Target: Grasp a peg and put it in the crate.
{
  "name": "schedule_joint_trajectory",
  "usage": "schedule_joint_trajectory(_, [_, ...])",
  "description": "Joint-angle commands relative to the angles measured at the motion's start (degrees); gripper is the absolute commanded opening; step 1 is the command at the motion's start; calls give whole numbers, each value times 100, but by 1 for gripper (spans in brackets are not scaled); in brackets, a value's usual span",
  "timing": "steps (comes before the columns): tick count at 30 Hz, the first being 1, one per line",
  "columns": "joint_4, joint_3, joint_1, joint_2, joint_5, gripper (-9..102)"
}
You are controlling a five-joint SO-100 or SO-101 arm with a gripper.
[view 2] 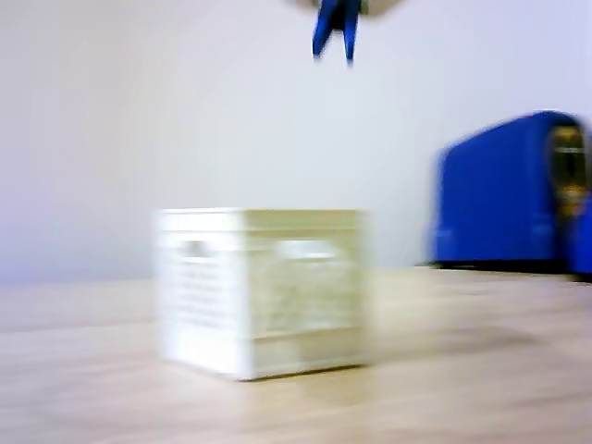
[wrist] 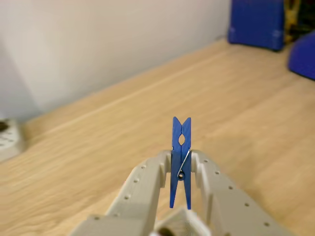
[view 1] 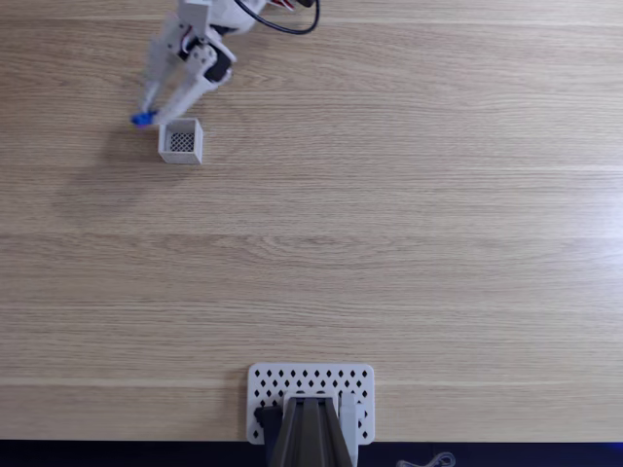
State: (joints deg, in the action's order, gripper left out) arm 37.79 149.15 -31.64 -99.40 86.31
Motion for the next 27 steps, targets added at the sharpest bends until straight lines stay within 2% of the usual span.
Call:
schedule_joint_trajectory(1, [369,-167,141,114,-62,-1])
schedule_joint_trajectory(11, [369,-396,123,914,-62,-1])
schedule_joint_trajectory(20, [369,-352,114,976,-70,0])
schedule_joint_trajectory(27, [369,-334,-9,914,-70,16])
